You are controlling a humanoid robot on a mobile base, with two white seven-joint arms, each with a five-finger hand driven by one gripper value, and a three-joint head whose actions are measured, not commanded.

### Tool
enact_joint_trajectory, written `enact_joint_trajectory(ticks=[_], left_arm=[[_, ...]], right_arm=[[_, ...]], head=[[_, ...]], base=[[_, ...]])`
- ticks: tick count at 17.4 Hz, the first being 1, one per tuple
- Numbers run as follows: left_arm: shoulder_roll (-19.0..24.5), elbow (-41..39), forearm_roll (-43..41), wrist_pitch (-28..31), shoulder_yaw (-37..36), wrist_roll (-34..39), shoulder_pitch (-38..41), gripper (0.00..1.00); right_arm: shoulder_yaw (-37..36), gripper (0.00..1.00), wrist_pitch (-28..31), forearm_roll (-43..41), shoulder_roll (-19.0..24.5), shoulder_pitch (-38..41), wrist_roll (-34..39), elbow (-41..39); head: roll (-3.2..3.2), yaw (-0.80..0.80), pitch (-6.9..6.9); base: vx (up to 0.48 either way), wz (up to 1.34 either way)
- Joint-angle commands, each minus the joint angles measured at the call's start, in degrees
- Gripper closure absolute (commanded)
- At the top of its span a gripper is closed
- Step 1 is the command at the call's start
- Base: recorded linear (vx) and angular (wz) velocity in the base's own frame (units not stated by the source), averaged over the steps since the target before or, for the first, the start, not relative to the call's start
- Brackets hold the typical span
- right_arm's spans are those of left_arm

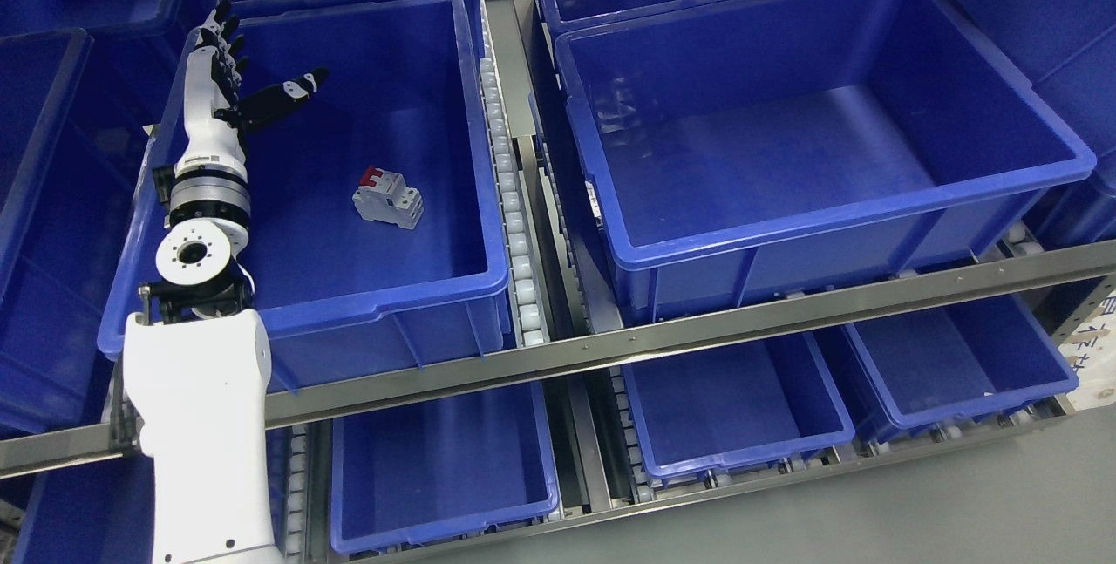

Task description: Place circuit breaker on shelf

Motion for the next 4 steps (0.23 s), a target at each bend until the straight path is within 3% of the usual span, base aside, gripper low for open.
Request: enact_joint_trajectory(ticks=[1, 4], left_arm=[[-0.63, -12.15, 0.37, 0.14, -0.28, -0.14, 2.11, 0.00], [-0.37, -12.24, 0.46, 0.14, -0.19, -0.14, 2.37, 0.00]], right_arm=[[1.14, 0.00, 13.07, 0.00, -1.00, 0.00, 0.03, 0.09], [1.14, 0.00, 13.07, 0.00, -1.00, 0.00, 0.03, 0.00]], head=[[0.00, 0.00, 0.00], [0.00, 0.00, 0.00]], base=[[0.000, 0.00], [-0.011, 0.03]])
